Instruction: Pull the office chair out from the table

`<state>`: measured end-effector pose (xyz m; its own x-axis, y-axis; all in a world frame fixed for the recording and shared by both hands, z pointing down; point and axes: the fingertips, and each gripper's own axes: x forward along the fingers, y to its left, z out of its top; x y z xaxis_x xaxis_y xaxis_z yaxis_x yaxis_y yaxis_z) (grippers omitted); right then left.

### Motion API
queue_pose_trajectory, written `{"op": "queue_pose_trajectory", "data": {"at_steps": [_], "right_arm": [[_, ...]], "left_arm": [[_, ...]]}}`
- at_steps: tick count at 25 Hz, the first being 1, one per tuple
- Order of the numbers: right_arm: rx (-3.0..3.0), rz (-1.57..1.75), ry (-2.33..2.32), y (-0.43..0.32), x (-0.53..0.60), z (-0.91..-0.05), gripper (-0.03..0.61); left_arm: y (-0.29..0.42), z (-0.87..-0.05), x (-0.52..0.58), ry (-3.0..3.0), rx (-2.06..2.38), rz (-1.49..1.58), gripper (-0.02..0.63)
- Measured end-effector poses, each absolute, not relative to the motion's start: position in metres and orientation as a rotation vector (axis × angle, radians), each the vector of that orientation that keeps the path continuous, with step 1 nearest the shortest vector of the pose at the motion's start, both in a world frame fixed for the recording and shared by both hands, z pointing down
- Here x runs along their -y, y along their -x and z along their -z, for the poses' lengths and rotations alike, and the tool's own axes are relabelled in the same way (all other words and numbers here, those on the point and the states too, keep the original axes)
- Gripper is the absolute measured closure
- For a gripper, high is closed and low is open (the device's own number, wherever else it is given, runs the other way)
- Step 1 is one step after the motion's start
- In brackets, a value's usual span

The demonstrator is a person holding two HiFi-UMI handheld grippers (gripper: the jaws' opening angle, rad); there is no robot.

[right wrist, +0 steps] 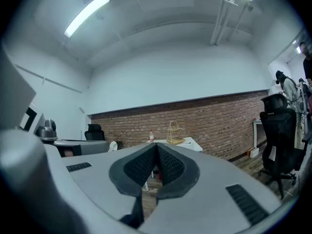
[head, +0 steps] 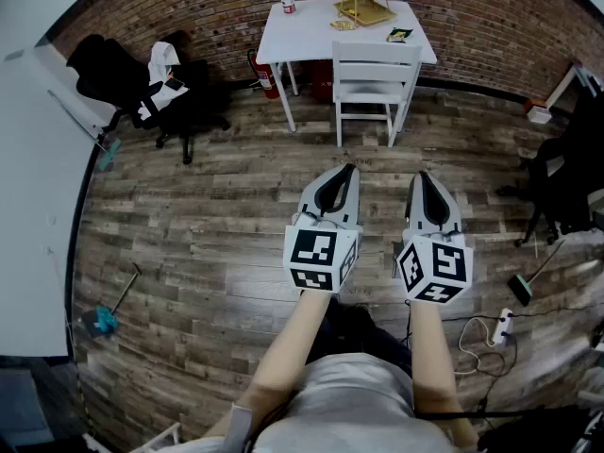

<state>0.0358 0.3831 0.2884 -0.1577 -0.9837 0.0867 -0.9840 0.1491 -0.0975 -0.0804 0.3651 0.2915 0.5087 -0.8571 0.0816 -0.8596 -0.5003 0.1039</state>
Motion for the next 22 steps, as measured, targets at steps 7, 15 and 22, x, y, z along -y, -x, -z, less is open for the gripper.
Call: {"op": "queue_pose_trajectory", "data": {"at_steps": [7,15,22], "right_arm": [[2.382,-0.208,-2.033,-0.038,-0.375,-0.289,0.563],[2.405,-0.208,-2.017,-0.050,-0.365,-0.291,0.563],[2.434,-0.221,-1.984,-0.073,-0.353,-0.299,0.563]], "left_arm": [[0.076,-0.294,-0.357,-2.610,1.493,-0.043,0.597],[0.061,-0.297,-0.346,-2.608,1.498,-0.061,0.597],[0.044,-0.303,-0.337,-2.589,1.543,-0.069,0.597]]}}
